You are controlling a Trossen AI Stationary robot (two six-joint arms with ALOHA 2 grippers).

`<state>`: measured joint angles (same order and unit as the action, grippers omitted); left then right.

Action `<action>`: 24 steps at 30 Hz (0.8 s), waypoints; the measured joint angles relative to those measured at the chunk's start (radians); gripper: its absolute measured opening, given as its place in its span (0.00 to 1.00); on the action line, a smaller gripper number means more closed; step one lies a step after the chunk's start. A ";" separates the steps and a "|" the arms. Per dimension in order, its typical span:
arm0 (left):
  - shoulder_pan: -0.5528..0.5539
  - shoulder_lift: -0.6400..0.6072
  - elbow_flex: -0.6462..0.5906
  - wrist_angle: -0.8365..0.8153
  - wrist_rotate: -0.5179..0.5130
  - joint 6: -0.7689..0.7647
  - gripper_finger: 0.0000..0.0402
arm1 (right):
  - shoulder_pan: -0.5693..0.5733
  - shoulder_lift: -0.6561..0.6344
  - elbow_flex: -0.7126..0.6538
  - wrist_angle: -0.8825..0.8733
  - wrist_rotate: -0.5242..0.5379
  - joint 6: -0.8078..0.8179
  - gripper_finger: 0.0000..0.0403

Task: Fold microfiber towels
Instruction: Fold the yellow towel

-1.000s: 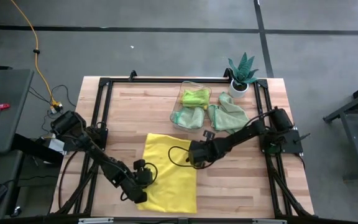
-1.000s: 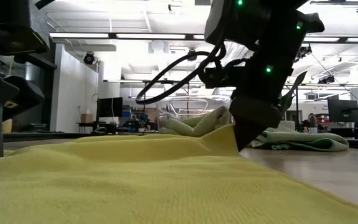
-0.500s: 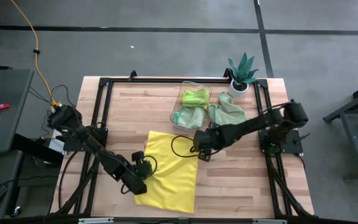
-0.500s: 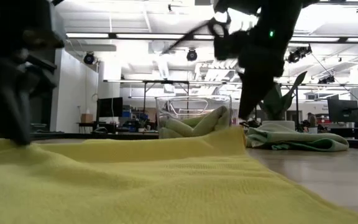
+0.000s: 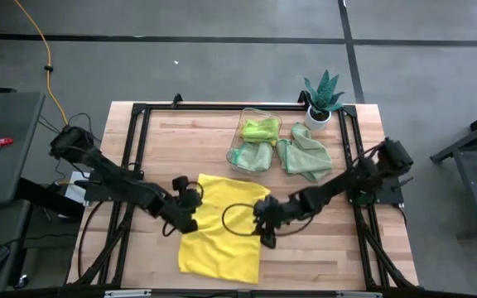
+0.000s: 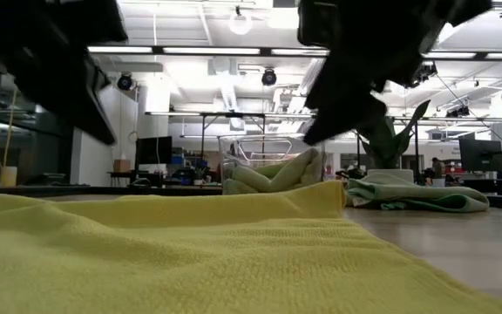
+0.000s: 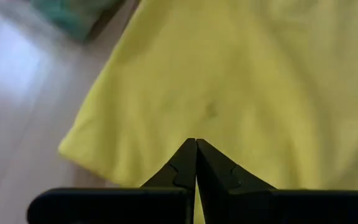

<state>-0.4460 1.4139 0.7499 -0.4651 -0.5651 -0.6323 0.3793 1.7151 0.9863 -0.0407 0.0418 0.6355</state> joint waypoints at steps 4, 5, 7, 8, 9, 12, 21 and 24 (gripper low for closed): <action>0.085 0.015 -0.082 0.110 0.118 0.030 0.00 | 0.054 0.095 0.018 0.063 0.011 0.078 0.44; 0.101 0.013 -0.100 0.127 0.136 0.043 0.00 | 0.065 0.120 0.026 0.058 0.011 0.102 0.42; 0.132 0.013 -0.123 0.194 0.162 0.060 0.00 | 0.087 0.179 0.053 0.062 0.011 0.141 0.36; 0.147 0.011 -0.132 0.207 0.162 0.061 0.00 | 0.097 0.203 0.063 0.062 0.011 0.159 0.32; 0.158 0.011 -0.138 0.206 0.161 0.060 0.00 | 0.107 0.225 0.074 0.061 0.011 0.174 0.28; 0.191 0.012 -0.138 0.215 0.137 0.071 0.00 | 0.133 0.281 0.110 0.076 0.015 0.209 0.13; 0.264 0.063 -0.170 0.289 0.174 0.070 0.00 | 0.183 0.278 0.122 -0.020 0.009 0.247 0.04; 0.256 0.085 -0.198 0.343 0.244 0.014 0.00 | 0.199 0.264 0.122 -0.072 -0.022 0.215 0.01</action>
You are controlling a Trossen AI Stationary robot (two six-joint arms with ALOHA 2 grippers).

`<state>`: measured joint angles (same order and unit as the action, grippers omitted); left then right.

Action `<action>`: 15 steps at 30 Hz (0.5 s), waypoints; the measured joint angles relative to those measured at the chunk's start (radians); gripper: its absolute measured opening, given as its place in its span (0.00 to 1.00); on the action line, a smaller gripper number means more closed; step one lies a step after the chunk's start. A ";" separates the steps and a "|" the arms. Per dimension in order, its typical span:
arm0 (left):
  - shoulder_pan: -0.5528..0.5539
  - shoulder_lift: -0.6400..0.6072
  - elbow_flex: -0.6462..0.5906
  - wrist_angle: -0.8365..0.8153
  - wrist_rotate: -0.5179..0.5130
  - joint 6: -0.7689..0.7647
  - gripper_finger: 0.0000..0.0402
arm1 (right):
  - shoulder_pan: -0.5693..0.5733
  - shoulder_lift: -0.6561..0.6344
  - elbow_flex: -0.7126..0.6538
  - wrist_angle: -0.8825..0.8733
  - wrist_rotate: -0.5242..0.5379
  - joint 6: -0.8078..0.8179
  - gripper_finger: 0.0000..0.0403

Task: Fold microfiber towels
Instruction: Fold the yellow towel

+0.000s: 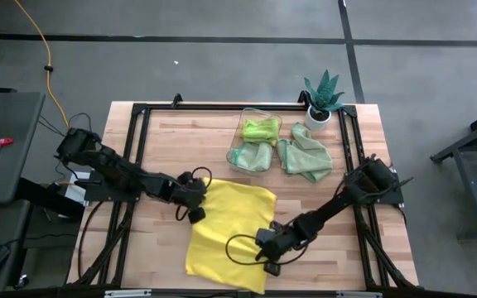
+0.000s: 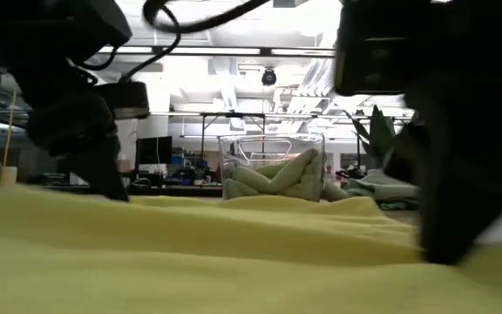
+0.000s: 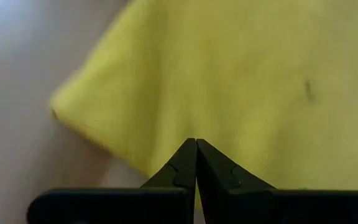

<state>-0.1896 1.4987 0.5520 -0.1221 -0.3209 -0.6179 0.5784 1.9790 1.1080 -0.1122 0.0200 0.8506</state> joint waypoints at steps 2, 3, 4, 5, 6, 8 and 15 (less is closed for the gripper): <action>-0.018 0.019 -0.011 0.038 0.024 -0.035 0.00 | 0.006 -0.013 -0.001 -0.041 -0.005 -0.014 0.01; -0.031 0.022 -0.014 0.044 0.019 -0.055 0.00 | 0.007 -0.021 -0.001 -0.060 -0.002 -0.018 0.02; -0.043 0.024 -0.014 0.045 0.018 -0.073 0.00 | 0.007 -0.029 -0.002 -0.081 -0.002 -0.021 0.02; -0.056 0.028 -0.014 0.052 0.009 -0.090 0.00 | 0.006 -0.035 -0.003 -0.096 -0.002 -0.026 0.02; -0.068 0.029 -0.014 0.054 0.007 -0.108 0.00 | 0.004 -0.044 -0.004 -0.111 0.007 -0.040 0.02; -0.091 0.029 -0.014 0.059 -0.006 -0.130 0.00 | -0.001 -0.064 -0.006 -0.148 0.035 -0.060 0.01; -0.096 -0.086 -0.014 0.065 -0.063 -0.100 0.00 | -0.025 -0.188 -0.007 -0.232 0.086 -0.144 0.02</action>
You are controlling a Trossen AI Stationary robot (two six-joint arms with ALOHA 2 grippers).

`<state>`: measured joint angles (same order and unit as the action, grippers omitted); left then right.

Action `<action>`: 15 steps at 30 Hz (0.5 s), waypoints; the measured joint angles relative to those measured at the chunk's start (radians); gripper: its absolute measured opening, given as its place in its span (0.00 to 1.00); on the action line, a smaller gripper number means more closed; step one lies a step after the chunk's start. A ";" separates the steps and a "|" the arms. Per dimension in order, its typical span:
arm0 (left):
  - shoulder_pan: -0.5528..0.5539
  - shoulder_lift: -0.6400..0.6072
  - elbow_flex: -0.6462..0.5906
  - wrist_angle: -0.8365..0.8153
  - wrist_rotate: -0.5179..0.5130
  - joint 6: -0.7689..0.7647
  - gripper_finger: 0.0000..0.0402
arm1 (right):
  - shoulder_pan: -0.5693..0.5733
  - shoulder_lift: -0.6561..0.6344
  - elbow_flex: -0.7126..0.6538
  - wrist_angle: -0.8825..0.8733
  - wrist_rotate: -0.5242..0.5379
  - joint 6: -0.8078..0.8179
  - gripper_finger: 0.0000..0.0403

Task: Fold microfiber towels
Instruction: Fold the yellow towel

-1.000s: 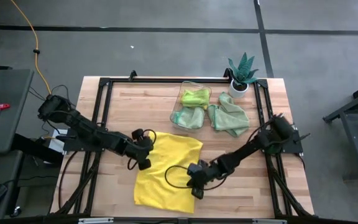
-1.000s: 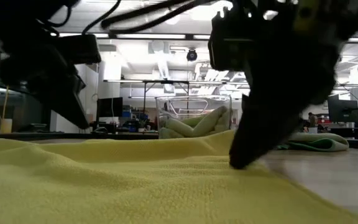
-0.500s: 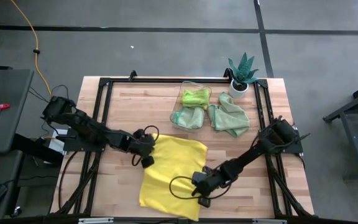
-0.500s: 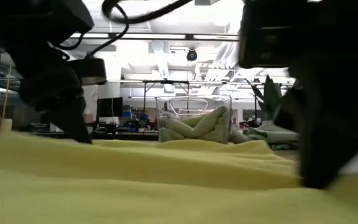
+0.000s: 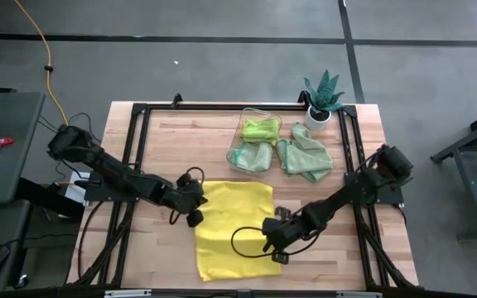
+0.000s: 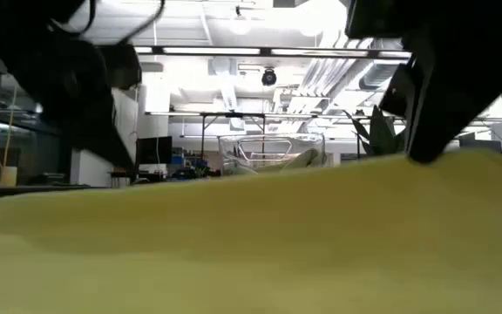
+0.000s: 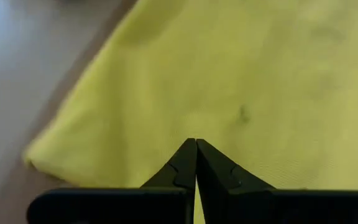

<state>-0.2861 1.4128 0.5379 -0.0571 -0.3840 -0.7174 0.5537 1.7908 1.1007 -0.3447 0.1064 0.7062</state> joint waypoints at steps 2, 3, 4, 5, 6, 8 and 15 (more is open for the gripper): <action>0.010 -0.059 0.000 -0.013 0.000 0.058 0.00 | -0.004 -0.039 0.000 -0.040 -0.001 -0.009 0.04; 0.017 -0.090 0.000 -0.026 0.000 0.087 0.00 | -0.007 -0.060 0.000 -0.055 -0.001 -0.008 0.05; 0.028 -0.124 0.000 -0.047 0.000 0.116 0.00 | -0.011 -0.080 0.000 -0.073 0.004 -0.008 0.06; 0.041 -0.154 0.000 -0.073 -0.001 0.143 0.00 | -0.010 -0.097 0.001 -0.098 0.014 -0.008 0.08; 0.055 -0.179 0.000 -0.094 -0.002 0.164 0.00 | -0.010 -0.113 0.001 -0.120 0.019 -0.005 0.10; 0.089 -0.225 0.000 -0.150 -0.007 0.176 0.00 | -0.013 -0.134 0.001 -0.135 0.044 0.033 0.14; 0.208 -0.253 0.001 -0.262 0.036 0.227 0.00 | -0.009 -0.099 0.002 -0.091 -0.024 0.108 0.36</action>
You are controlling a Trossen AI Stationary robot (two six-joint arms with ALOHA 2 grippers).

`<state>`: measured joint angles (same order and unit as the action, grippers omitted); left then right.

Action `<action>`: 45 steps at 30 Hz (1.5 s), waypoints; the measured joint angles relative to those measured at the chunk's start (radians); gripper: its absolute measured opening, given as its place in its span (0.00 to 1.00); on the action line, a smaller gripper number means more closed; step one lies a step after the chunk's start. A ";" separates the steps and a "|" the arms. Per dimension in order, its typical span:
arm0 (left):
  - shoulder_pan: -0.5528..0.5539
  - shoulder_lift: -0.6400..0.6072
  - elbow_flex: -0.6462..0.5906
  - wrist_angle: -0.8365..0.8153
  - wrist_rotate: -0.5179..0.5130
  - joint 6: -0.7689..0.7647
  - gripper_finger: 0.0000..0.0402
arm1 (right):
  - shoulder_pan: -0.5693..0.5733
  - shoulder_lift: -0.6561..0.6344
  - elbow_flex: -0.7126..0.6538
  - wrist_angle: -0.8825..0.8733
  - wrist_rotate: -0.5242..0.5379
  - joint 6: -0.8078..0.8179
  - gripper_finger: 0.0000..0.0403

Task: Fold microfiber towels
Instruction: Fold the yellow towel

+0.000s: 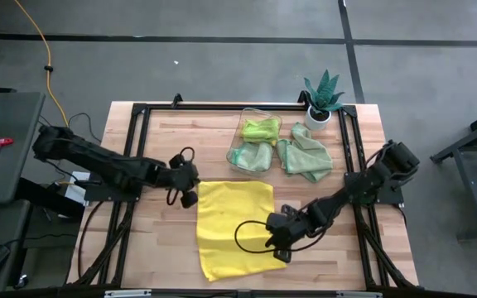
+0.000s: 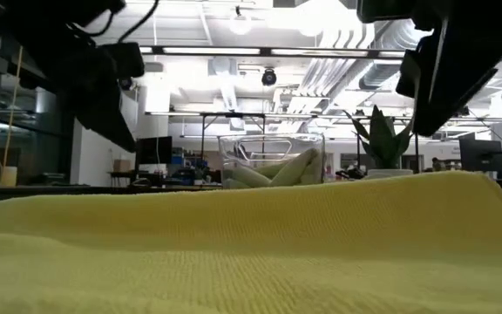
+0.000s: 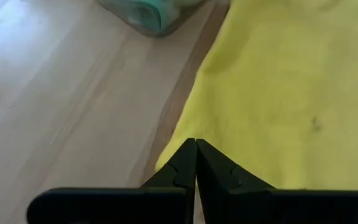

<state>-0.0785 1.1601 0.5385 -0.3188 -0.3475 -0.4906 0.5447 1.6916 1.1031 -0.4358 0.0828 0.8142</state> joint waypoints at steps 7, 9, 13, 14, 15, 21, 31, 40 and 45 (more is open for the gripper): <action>0.103 0.094 0.000 -0.015 0.144 0.100 0.10 | 0.001 0.009 0.000 0.007 0.060 0.017 0.51; 0.136 0.121 -0.001 -0.001 0.165 0.102 0.14 | 0.001 0.009 0.000 0.007 0.064 0.021 0.51; 0.212 0.185 0.000 0.068 0.287 0.109 0.23 | -0.001 0.009 0.000 0.007 0.062 0.023 0.51; 0.231 0.201 0.000 0.091 0.326 0.108 0.25 | -0.001 0.007 0.000 0.007 0.062 0.023 0.51; 0.249 0.215 0.000 0.104 0.361 0.103 0.27 | -0.002 0.005 0.000 0.007 0.062 0.024 0.51; 0.314 0.268 0.000 0.101 0.431 0.074 0.31 | -0.008 -0.010 0.000 -0.003 0.065 0.042 0.51; 0.330 0.268 0.000 0.079 0.457 0.031 0.29 | -0.027 -0.032 0.000 -0.034 0.050 0.016 0.51; 0.381 0.261 0.003 0.017 0.498 -0.041 0.28 | -0.061 -0.122 0.000 -0.119 0.050 -0.021 0.51; 0.379 0.262 0.002 0.016 0.493 -0.036 0.19 | -0.090 -0.201 0.000 -0.222 0.136 -0.029 0.51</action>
<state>0.3008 1.4218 0.5405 -0.3032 0.1459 -0.5261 0.4545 1.4908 1.1034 -0.6577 0.2186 0.7856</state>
